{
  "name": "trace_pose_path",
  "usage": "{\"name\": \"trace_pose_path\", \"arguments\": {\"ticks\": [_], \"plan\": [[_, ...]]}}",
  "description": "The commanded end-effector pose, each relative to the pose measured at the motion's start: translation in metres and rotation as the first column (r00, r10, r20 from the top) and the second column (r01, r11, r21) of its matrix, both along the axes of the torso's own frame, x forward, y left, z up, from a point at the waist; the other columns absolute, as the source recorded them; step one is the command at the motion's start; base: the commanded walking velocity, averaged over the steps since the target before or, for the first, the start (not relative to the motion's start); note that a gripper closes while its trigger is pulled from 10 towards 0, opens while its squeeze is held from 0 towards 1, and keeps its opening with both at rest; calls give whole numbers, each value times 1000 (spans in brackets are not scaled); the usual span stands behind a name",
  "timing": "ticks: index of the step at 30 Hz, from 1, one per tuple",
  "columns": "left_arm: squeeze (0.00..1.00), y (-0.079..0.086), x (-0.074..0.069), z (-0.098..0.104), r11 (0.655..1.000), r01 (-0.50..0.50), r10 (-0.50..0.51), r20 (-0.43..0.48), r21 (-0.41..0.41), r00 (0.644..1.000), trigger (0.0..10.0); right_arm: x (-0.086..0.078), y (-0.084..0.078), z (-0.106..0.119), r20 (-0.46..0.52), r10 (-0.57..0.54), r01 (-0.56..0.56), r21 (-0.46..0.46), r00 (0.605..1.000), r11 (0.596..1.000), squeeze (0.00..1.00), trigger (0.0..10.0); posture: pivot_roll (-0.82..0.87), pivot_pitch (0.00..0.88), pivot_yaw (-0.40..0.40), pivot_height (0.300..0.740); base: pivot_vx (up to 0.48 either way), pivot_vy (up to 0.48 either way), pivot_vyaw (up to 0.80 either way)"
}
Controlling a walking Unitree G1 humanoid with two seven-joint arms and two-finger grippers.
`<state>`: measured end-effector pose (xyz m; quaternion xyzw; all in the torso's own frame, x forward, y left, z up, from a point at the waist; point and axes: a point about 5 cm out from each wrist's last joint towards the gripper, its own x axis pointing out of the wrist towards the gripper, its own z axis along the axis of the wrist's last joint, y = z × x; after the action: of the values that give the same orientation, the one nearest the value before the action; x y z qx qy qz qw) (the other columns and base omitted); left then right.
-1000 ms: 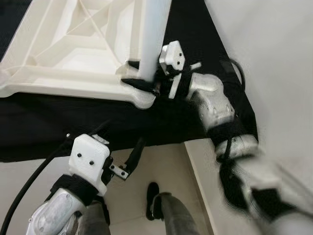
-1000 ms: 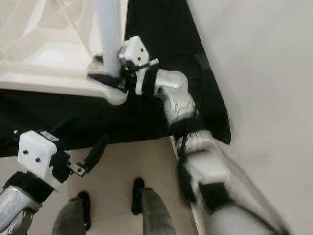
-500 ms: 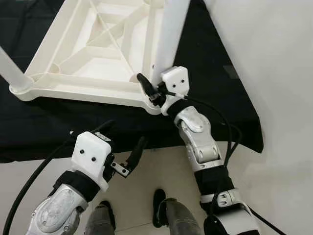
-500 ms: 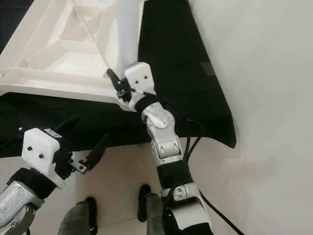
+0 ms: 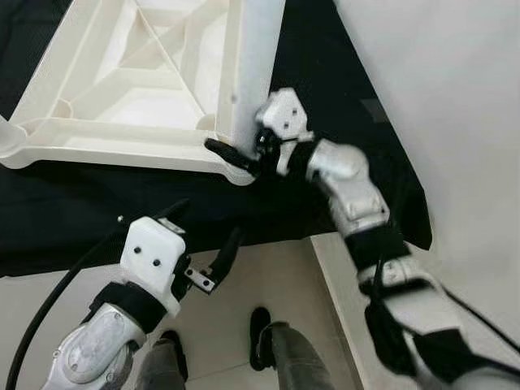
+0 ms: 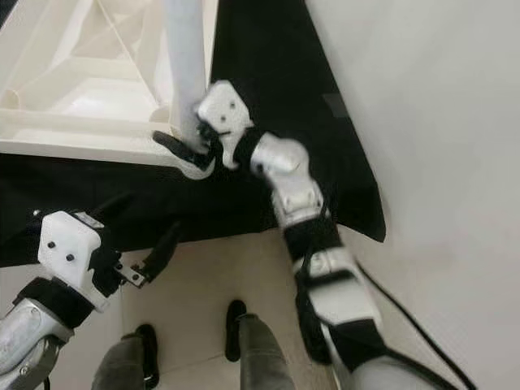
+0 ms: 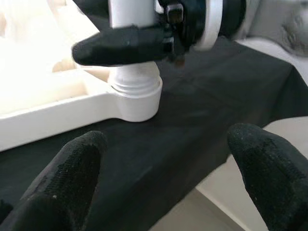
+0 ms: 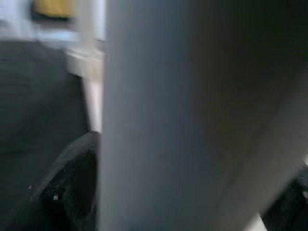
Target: Building children table
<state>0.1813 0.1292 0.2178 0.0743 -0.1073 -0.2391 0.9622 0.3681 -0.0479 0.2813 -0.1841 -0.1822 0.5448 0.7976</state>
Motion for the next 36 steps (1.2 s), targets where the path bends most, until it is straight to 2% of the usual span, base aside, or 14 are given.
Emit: {"name": "trace_pose_path", "arguments": {"ticks": [1, 10, 11, 12, 13, 14, 18, 25, 31, 32, 33, 34, 35, 36], "plan": [[0, -2, -5, -1, 1000, 15, -15, -11, 4, 1000, 10000, -1, 5, -6, -44, 65, -66, -28, 997, 997, 0, 10000, 184, 379, -155, 740, 0, 0, 0], [0, -2, -5, -1, 1000, 14, -14, -12, 6, 1000, 10000, 0, 6, -5, -47, 76, -78, -31, 996, 997, 0, 10000, 184, 379, -155, 740, 0, 0, 0], [0, -1, -10, -1, 1000, 5, -5, -20, 11, 1000, 10000, 1, 18, 6, -81, 192, -199, -101, 978, 975, 0, 10000, 218, 414, -168, 740, 0, 0, 0], [0, 0, -11, -1, 1000, 1, -1, -23, 13, 1000, 10000, 1, 21, 10, -95, 226, -236, -120, 970, 964, 0, 10000, 218, 414, -168, 740, 0, 0, 0], [0, 0, -12, -1, 1000, -1, 2, -26, 13, 1000, 10000, 0, 22, 13, -107, 251, -263, -126, 962, 956, 0, 4431, 218, 416, -168, 740, 0, 0, 0], [0, 0, -12, -1, 1000, -2, 2, -27, 13, 1000, 10000, 1, 22, 14, -113, 264, -277, -121, 958, 953, 0, 0, 218, 416, -168, 740, 0, 0, 0], [0, -1, -13, -1, 1000, -1, 1, -30, 13, 1000, 10000, 2, 18, 15, -132, 297, -312, -115, 946, 943, 0, 0, 215, 416, -167, 740, 0, 0, 0], [0, -1, -11, -1, 1000, 3, -3, -30, 11, 1000, 10000, 5, 8, 12, -153, 294, -312, -107, 943, 944, 0, 0, 209, 406, -163, 740, 0, 0, 0], [0, -1, -10, -2, 1000, 3, -3, -28, 8, 1000, 10000, 12, -16, -5, -143, 173, -185, -80, 975, 979, 0, 0, 184, 393, -161, 740, 0, 0, 0], [0, -1, -10, -2, 1000, 3, -3, -28, 8, 1000, 10000, 12, -16, -5, -143, 173, -185, -80, 975, 979, 0, 0, 184, 393, -161, 740, 0, 0, 0], [0, -1, -9, -2, 1000, 6, -6, -30, 8, 1000, 10000, 15, -29, -30, -177, -7, 1, -30, 984, 1000, 0, 0, 171, 380, -158, 740, 0, 0, 0], [0, -1, -9, -3, 1000, 9, -9, -32, 8, 999, 10000, 16, -36, -45, -209, -121, 123, -4, 970, 992, 0, 0, 171, 380, -158, 740, 0, 0, 0], [0, -1, -9, -3, 1000, 12, -11, -33, 9, 999, 10000, 14, -41, -65, -257, -273, 286, 11, 927, 958, 0, 0, 170, 373, -155, 740, 0, 0, 0], [0, -1, -9, -3, 1000, 12, -11, -33, 9, 999, 10000, 14, -41, -65, -257, -273, 286, 11, 927, 958, 0, 0, 170, 373, -155, 740, 0, 0, 0]]}}
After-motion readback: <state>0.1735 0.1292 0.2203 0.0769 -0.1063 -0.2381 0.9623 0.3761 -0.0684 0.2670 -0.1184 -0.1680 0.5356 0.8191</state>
